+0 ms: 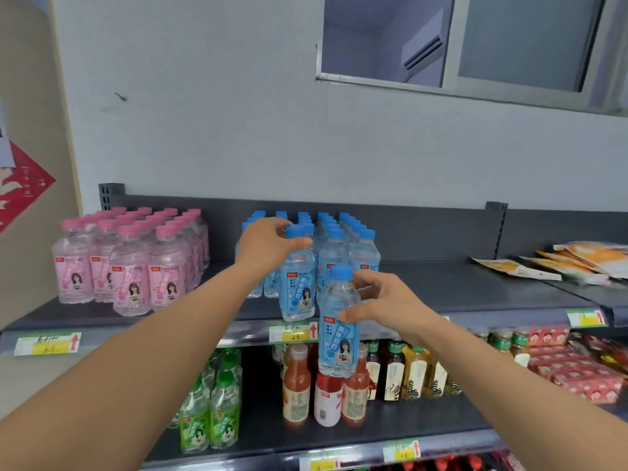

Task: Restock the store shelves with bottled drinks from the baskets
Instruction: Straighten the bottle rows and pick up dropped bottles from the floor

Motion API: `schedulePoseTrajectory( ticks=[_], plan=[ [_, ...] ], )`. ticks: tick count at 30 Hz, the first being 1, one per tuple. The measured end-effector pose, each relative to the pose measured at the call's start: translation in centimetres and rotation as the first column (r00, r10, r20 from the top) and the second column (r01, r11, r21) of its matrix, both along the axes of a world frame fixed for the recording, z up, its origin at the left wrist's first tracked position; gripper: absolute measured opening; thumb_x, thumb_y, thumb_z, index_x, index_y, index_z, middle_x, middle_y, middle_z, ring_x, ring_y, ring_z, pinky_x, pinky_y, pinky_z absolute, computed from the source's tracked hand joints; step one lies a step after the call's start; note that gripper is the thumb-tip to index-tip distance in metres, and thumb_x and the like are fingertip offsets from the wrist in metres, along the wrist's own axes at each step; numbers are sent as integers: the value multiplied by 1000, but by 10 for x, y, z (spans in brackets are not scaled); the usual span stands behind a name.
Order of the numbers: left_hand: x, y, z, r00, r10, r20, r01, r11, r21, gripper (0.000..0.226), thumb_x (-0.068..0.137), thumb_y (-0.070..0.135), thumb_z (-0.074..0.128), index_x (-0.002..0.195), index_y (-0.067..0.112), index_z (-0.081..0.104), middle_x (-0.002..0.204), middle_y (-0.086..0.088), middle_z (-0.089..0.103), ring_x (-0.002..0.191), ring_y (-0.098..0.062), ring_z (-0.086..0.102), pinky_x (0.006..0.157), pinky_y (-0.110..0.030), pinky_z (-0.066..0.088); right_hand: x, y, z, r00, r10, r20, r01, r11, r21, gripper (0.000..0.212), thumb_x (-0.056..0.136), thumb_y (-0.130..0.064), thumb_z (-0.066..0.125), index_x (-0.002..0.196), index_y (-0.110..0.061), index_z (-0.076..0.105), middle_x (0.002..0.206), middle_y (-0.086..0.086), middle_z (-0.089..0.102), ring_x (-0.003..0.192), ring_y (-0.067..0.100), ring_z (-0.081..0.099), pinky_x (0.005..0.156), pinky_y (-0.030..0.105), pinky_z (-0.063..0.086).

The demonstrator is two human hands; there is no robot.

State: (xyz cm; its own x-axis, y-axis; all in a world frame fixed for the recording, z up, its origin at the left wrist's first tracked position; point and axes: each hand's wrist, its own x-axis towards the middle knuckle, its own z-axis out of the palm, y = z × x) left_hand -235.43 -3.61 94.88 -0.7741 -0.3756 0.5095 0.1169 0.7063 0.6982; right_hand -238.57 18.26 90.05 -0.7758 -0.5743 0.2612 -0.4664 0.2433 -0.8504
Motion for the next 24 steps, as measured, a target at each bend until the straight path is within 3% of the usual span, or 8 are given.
schedulePoseTrajectory(
  ticks=[7,9,12,14,19,24],
  plan=[
    [-37,-3,-2,999,7,51,-5,999,-38,66,81,43,72,136,13,51,130,-5,58,117,-21,55,95,-33,44,-24,0,-2,999,-13,33,13,1000,6,44,68,0,82,106,-18,70,95,-9,73,75,-6,64,58,7,47],
    [-45,-6,-2,998,19,64,-15,998,-54,65,81,44,72,135,14,52,129,-5,58,116,-21,56,92,-32,44,-30,-1,-3,999,-20,42,20,1000,4,45,67,-1,83,107,-19,70,98,-7,72,82,-1,66,64,13,52],
    [-58,-9,-1,997,15,73,-11,998,-57,65,80,43,73,134,12,53,129,-6,59,115,-22,57,95,-35,46,-37,-4,-3,997,-59,51,58,998,20,50,65,-5,86,109,-22,70,105,-5,72,97,14,66,82,33,58],
    [-65,-11,-2,996,15,86,-10,998,-61,66,80,43,73,134,11,52,130,-7,59,117,-23,56,99,-38,47,-40,-5,-2,997,-60,54,59,998,20,48,66,-3,85,107,-22,71,104,-4,73,98,17,66,83,38,59],
    [-81,-15,-7,993,-2,117,10,997,-73,65,80,44,72,134,13,53,130,-6,59,117,-22,56,99,-39,47,-44,-7,2,997,-54,59,53,998,15,42,67,0,83,102,-21,71,97,-8,73,87,6,66,67,19,55],
    [-92,-17,-13,991,-29,130,41,995,-86,64,80,44,72,134,14,53,128,-4,59,115,-21,56,98,-40,47,-46,-11,2,995,-77,62,76,997,25,42,67,-1,83,101,-22,71,101,-4,72,88,7,65,71,22,56]
  ],
)
